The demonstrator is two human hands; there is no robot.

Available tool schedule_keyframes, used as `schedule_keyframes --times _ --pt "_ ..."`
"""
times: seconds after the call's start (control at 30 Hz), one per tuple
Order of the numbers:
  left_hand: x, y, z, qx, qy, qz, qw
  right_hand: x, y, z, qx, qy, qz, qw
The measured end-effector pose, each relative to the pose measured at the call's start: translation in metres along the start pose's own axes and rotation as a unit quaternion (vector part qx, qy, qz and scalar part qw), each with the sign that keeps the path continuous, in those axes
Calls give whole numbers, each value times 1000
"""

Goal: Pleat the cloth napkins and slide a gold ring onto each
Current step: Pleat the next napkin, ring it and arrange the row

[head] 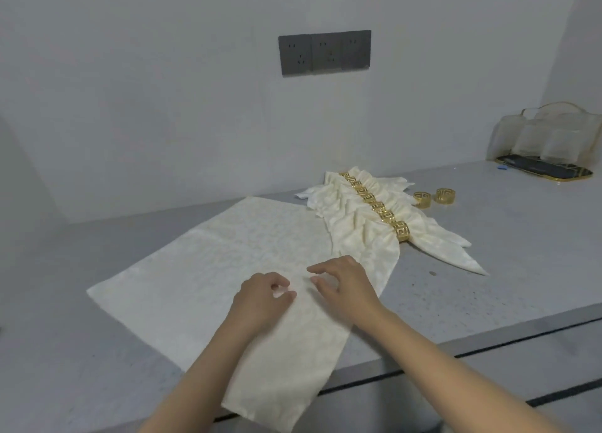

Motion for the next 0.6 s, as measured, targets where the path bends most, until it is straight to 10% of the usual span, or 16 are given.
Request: schedule_keyframes --times 0.27,0.6 --pt "-61 -26 -35 -121 -3 104 987 -13 18 -15 -265 -48 -58 961" --pt "-72 -44 -27 58 -12 -79 995 -25 37 -8 -148 80 100 981"
Point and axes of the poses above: each hand's wrist, its own z-axis towards the middle knuckle, its own y-axis out of the palm, x = y × z, the point moved 2 cm from there along z, towards the middle knuckle, and after that the axes turned 5 degrees about x, right-handed, at the moved point
